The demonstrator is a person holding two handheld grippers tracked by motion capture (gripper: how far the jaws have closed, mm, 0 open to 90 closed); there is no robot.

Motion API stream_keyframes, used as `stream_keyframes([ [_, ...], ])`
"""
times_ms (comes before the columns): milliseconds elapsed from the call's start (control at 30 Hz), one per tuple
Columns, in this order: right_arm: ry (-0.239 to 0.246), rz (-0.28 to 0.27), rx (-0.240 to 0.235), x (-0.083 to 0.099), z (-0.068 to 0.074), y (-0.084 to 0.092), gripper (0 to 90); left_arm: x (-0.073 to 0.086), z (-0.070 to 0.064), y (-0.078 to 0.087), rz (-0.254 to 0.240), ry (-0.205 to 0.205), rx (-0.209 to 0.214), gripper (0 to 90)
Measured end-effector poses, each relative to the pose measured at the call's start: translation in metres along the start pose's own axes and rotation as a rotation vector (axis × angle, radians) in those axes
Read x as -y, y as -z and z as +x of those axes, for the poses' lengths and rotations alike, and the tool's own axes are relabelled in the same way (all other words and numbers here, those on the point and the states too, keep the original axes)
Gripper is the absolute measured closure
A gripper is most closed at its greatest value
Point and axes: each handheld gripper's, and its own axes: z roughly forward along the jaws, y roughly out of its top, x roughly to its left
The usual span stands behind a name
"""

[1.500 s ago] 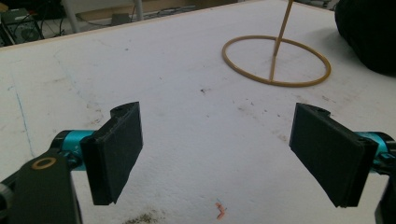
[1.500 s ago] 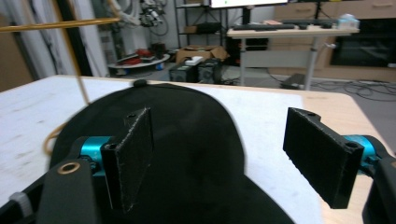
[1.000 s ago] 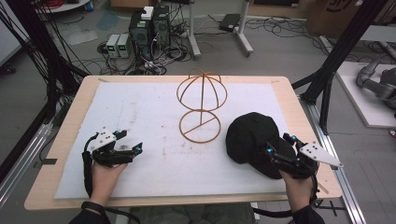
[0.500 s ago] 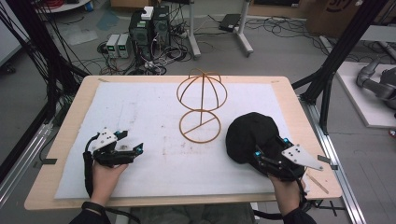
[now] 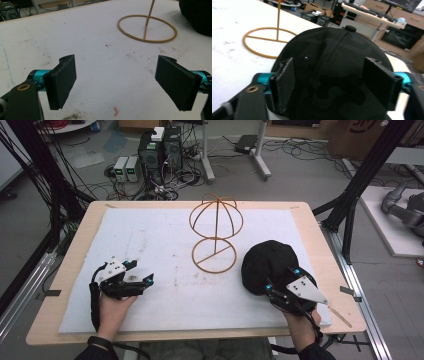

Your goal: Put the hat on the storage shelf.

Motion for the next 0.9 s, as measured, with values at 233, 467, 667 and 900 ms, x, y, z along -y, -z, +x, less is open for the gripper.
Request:
stream_keyframes([
  [233, 0.053, 0.017, 0.057, 0.0007, 0.0002, 0.0, 38.2, 0.0002, -0.0001, 0.0, 0.003, -0.003, 0.002, 17.4],
  [467, 0.056, 0.02, 0.067, 0.0003, 0.0022, -0.0018, 33.8, 0.0005, 0.0, 0.0002, 0.005, -0.003, 0.003, 17.5],
  [667, 0.078, 0.033, 0.085, -0.0001, 0.0044, -0.0039, 37.4, 0.0007, -0.0004, 0.0, 0.003, -0.001, 0.003, 17.4],
  [900, 0.097, 0.049, 0.112, 0.0, 0.0051, -0.0025, 55.8, 0.0012, -0.0005, 0.0011, 0.001, 0.002, 0.005, 17.5],
])
